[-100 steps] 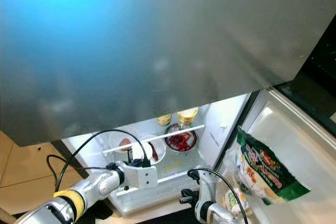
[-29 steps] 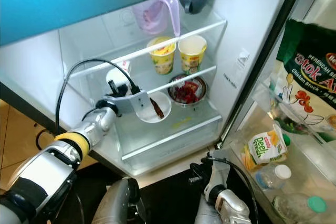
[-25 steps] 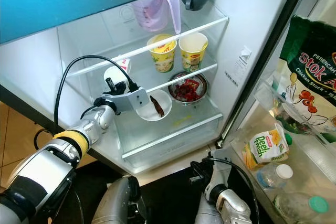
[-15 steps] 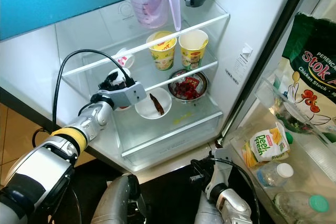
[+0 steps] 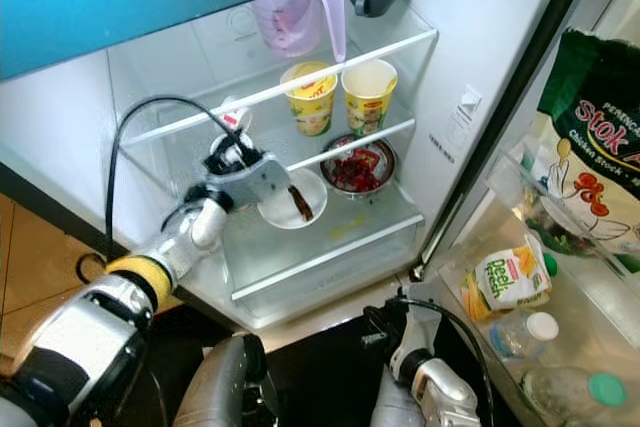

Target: Restocking fridge

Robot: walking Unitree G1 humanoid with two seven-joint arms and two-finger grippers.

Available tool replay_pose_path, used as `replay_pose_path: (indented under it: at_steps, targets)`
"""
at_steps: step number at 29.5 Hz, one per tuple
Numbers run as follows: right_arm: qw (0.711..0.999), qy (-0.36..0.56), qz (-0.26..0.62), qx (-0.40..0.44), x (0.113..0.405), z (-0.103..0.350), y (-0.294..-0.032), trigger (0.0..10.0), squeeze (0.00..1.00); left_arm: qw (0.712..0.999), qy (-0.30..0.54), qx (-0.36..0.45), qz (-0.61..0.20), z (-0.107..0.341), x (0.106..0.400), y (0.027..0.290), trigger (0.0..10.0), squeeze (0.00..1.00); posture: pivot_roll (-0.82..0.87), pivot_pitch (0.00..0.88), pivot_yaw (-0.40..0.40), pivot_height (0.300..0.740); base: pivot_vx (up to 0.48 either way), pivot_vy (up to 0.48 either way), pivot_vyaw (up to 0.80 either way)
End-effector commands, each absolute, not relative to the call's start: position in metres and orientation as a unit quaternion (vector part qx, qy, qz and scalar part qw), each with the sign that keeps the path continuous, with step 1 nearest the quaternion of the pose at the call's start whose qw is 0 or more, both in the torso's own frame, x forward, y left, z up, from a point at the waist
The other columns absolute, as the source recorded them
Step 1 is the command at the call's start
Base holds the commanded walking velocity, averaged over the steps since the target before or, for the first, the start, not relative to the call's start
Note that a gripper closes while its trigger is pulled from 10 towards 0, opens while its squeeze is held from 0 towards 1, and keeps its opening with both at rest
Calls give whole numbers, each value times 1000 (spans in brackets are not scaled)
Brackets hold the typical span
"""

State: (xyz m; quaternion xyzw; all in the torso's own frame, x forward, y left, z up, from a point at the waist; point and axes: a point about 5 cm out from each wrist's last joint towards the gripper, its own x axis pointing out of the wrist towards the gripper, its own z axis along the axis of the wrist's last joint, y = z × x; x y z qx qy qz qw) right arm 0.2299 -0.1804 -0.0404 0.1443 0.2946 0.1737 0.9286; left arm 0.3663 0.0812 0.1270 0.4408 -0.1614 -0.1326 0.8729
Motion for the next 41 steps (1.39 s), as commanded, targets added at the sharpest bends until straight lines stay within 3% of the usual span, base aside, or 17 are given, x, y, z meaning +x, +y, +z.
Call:
replay_pose_path:
  at_steps: [1, 10, 16, 21, 26, 31, 34, 36, 41]
  targets:
    - [902, 363, 171, 160, 200, -63, -173, 10000, 0, 874, -156, 437, -145, 116, 359, 79, 10000, 0, -109, 197, 120, 591, 0, 0, 0]
    - [903, 362, 172, 156, 208, -60, -172, 10000, 0, 882, -130, 418, -177, 80, 334, 75, 10000, 0, -101, 173, 115, 591, 0, 0, 0]
    - [900, 377, 166, 144, 211, -61, -173, 10000, 0, 921, -60, 325, -205, 45, 304, 66, 10000, 0, -81, 110, 93, 591, 0, 0, 0]
    - [897, 389, 159, 133, 210, -63, -172, 10000, 0, 918, -26, 327, -224, 27, 290, 68, 10000, 0, -71, 87, 89, 591, 0, 0, 0]
    - [893, 406, 160, 107, 210, -65, -168, 10000, 0, 948, 92, 216, -213, -5, 266, 83, 10000, 0, -48, 50, 69, 591, 0, 0, 0]
    - [891, 414, 159, 99, 209, -66, -166, 10000, 0, 944, 162, 173, -230, -27, 244, 93, 10000, 0, -38, 36, 61, 591, 0, 0, 0]
    - [889, 418, 158, 97, 209, -67, -165, 10000, 0, 925, 225, 186, -241, -47, 223, 112, 10000, 0, -25, 13, 48, 596, 0, 0, 0]
    - [888, 422, 157, 92, 209, -67, -165, 10000, 0, 924, 291, 141, -204, -62, 206, 132, 10000, 0, -21, 0, 46, 606, 0, 0, 0]
    - [888, 422, 157, 92, 209, -67, -165, 10000, 0, 924, 291, 141, -204, -62, 206, 132, 10000, 0, -21, 0, 46, 606, 0, 0, 0]
